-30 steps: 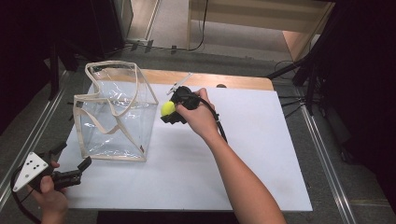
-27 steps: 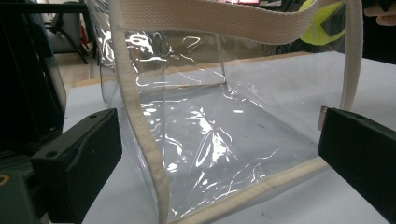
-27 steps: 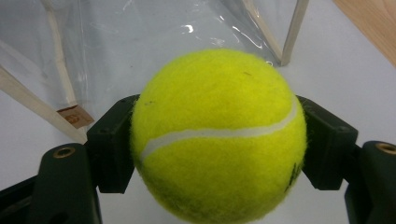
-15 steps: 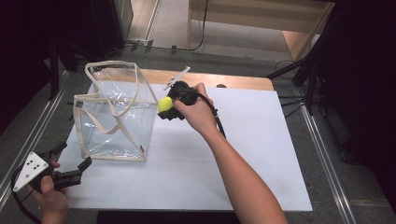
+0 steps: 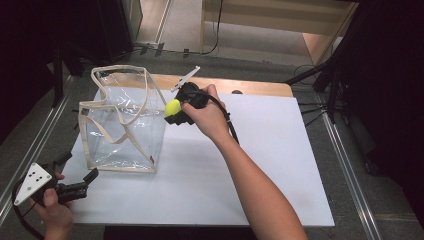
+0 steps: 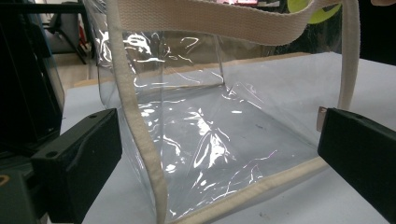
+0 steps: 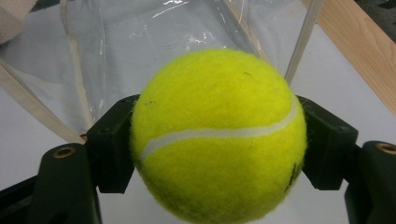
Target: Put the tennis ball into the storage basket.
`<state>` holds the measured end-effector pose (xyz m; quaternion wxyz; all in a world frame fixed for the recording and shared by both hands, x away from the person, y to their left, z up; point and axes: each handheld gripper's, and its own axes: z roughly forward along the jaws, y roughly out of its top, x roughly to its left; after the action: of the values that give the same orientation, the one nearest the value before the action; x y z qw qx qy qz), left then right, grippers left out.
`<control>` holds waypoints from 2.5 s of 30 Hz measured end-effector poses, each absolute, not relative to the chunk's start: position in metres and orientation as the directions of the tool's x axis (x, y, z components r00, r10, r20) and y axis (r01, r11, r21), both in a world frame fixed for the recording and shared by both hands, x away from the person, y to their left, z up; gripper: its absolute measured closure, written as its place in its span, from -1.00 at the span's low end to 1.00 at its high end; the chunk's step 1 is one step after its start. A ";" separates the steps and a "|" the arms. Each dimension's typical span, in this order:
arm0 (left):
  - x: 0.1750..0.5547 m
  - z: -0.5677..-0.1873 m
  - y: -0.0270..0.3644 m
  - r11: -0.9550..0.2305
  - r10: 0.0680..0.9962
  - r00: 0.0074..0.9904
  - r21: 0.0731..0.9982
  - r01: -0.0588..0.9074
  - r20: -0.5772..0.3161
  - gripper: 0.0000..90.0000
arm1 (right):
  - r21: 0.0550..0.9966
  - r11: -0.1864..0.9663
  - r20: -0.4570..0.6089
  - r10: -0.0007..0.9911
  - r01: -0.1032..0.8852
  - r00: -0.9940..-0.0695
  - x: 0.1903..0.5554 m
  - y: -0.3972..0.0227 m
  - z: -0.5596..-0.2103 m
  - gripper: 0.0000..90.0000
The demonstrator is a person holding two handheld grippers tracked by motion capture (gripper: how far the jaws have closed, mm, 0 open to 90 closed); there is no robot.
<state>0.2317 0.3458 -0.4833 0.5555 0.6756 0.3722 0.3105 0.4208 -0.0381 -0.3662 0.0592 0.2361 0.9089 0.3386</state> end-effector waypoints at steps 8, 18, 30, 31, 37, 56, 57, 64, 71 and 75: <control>0.232 -0.483 0.345 -0.108 0.845 0.534 0.982 0.155 0.009 -1.00 | 0.651 0.658 0.049 0.461 0.378 -0.886 0.421 -0.031 -0.359 -0.47; 0.232 -0.483 0.345 -0.103 0.843 0.538 0.983 0.154 0.004 -1.00 | 0.661 0.655 0.048 0.448 0.365 -0.892 0.421 -0.024 -0.354 -0.48; 0.232 -0.483 0.345 -0.101 0.842 0.539 0.982 0.158 0.000 -1.00 | 0.670 0.658 0.041 0.430 0.343 -0.902 0.421 -0.017 -0.342 -0.48; 0.233 -0.483 0.345 -0.101 0.842 0.539 0.982 0.158 0.000 -1.00 | 0.674 0.660 0.033 0.421 0.332 -0.906 0.422 -0.016 -0.341 -0.48; 0.233 -0.484 0.346 -0.098 0.841 0.541 0.983 0.156 -0.002 -1.00 | 0.675 0.661 0.029 0.419 0.327 -0.908 0.422 -0.012 -0.334 -0.47; 0.233 -0.483 0.346 -0.094 0.841 0.542 0.983 0.156 -0.005 -1.00 | 0.694 0.662 -0.007 0.402 0.285 -0.916 0.421 -0.005 -0.304 -0.48; 0.233 -0.483 0.346 -0.098 0.840 0.543 0.983 0.155 -0.002 -1.00 | 0.695 0.663 -0.014 0.401 0.280 -0.916 0.421 -0.004 -0.303 -0.47; 0.233 -0.483 0.346 -0.098 0.840 0.542 0.983 0.156 -0.002 -1.00 | 0.700 0.661 -0.017 0.394 0.271 -0.919 0.422 0.000 -0.294 -0.47; 0.233 -0.483 0.346 -0.095 0.840 0.542 0.984 0.154 -0.004 -1.00 | 0.699 0.666 -0.027 0.389 0.261 -0.921 0.422 0.006 -0.286 -0.47; 0.233 -0.483 0.346 -0.095 0.839 0.544 0.984 0.153 -0.003 -1.00 | 0.700 0.668 -0.033 0.382 0.252 -0.923 0.422 0.010 -0.285 -0.48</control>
<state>0.2326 0.3455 -0.4832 0.5631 0.6745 0.3677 0.3045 0.4225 0.0100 -0.2850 0.0888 0.1744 0.9090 0.3680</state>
